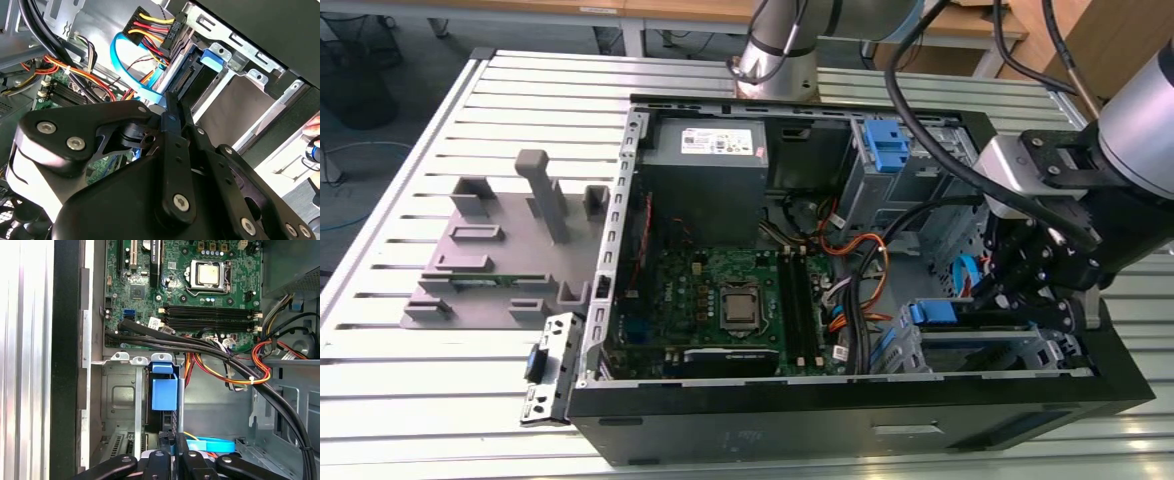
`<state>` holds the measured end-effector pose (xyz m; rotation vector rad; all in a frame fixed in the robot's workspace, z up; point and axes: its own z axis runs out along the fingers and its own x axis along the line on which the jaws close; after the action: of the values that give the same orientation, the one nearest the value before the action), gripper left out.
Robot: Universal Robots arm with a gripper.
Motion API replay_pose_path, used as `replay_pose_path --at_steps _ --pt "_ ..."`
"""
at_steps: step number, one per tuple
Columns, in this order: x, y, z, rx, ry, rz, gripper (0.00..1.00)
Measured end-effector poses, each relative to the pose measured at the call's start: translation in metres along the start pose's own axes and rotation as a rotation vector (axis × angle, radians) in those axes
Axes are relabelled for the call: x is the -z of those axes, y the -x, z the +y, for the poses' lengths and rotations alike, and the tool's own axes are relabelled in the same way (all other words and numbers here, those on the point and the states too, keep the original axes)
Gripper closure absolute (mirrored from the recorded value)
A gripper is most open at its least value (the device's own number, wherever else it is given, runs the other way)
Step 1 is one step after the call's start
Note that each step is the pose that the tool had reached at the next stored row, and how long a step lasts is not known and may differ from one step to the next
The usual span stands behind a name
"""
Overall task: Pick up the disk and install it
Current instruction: 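Insert the first disk wire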
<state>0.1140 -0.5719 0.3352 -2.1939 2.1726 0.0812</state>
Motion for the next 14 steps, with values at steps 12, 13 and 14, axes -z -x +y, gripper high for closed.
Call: replay_pose_path --at_steps 12,13,14 --pt "-0.0047 -0.0004 0.0000 0.000 0.0000 0.0004 0.84" --pt "-0.0048 -0.0004 0.0000 0.000 0.0000 0.0003 0.84" --pt "-0.0050 -0.0004 0.0000 0.000 0.0000 0.0000 0.84"
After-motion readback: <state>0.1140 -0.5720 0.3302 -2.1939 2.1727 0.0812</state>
